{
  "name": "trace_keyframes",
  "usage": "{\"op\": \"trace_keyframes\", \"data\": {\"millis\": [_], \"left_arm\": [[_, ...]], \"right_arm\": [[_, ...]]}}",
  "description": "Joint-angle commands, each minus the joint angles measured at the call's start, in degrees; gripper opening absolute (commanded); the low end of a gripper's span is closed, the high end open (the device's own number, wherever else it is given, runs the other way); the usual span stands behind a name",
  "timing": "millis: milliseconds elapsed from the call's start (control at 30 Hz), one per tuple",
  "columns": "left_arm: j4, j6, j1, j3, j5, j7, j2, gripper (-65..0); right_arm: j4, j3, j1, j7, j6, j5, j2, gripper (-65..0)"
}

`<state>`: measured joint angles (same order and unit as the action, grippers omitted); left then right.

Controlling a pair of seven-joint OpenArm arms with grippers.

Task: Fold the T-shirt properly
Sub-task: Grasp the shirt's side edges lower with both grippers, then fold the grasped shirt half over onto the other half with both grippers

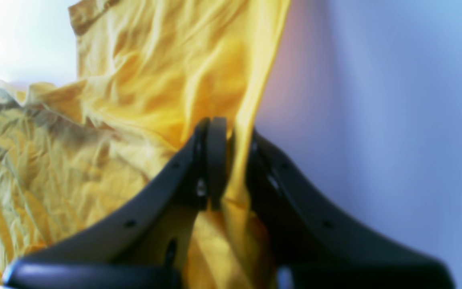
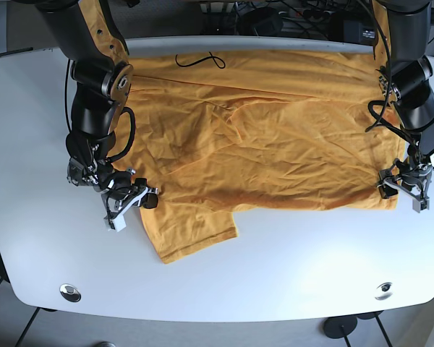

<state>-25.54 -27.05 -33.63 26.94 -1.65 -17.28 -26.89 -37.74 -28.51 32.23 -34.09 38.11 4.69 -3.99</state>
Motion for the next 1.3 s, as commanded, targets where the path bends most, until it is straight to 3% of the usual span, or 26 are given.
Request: {"op": "trace_keyframes", "data": {"millis": [33, 100, 167, 267, 367, 467, 600, 767, 1000, 1167, 1300], "left_arm": [[-0.44, -0.42, -0.53, 0.01, 0.2, -0.17, -0.58, -25.7], [-0.44, -2.71, -0.53, 0.01, 0.11, -0.17, 1.0, -26.1], [-1.41, -3.41, -0.53, -0.87, -0.33, 0.0, 1.62, -36.0], [-4.57, -0.86, -0.26, -11.16, 0.2, 2.82, 2.06, -50.0], [-5.1, 0.63, -0.18, -12.04, 0.2, 4.49, 2.06, -64.3], [-9.58, 0.37, -0.26, -8.52, 0.29, 4.22, 2.06, -64.6], [-24.17, -5.08, 3.08, -1.75, 0.2, -5.89, 4.08, -64.6], [-42.72, -9.92, 8.26, 3.7, 0.2, -18.99, 9.09, -64.6], [-62.15, -12.95, 15.74, 7.65, 0.2, -29.36, 13.31, -64.6], [-68.48, -12.95, 20.66, 12.4, 0.2, -33.32, 14.19, -64.6], [-71.3, -12.95, 25.41, 13.54, 0.2, -33.76, 14.37, -64.6]], "right_arm": [[-0.55, -0.02, 1.49, -0.07, 0.35, -0.16, -0.45, -59.9], [-0.55, -0.02, 1.49, 0.02, 0.44, -0.16, -0.45, -59.9], [-0.55, -0.02, 1.49, 0.02, 0.44, -0.16, -0.45, -60.1], [-0.64, 0.25, 1.84, 0.11, 0.44, -0.16, -0.45, -60.1], [-3.89, 0.34, 1.49, 0.11, 0.44, -0.34, -0.54, -62.8], [-5.74, 0.34, 1.4, -0.07, 0.18, -0.16, -0.45, -63.3], [-8.73, 0.16, 1.84, -0.95, 0.18, -0.16, -0.71, -63.4], [-22.88, 0.34, -0.45, -8.95, 0.53, -0.07, -0.19, -63.4], [-48.9, 0.42, -7.39, -24.07, 0.71, 0.01, 1.31, -63.4], [-64.02, -0.02, -18.21, -32.42, 0.18, 9.6, -0.1, -63.4], [-70.18, -0.1, -27.09, -33.12, 0.09, 13.73, -0.1, -63.4]]}}
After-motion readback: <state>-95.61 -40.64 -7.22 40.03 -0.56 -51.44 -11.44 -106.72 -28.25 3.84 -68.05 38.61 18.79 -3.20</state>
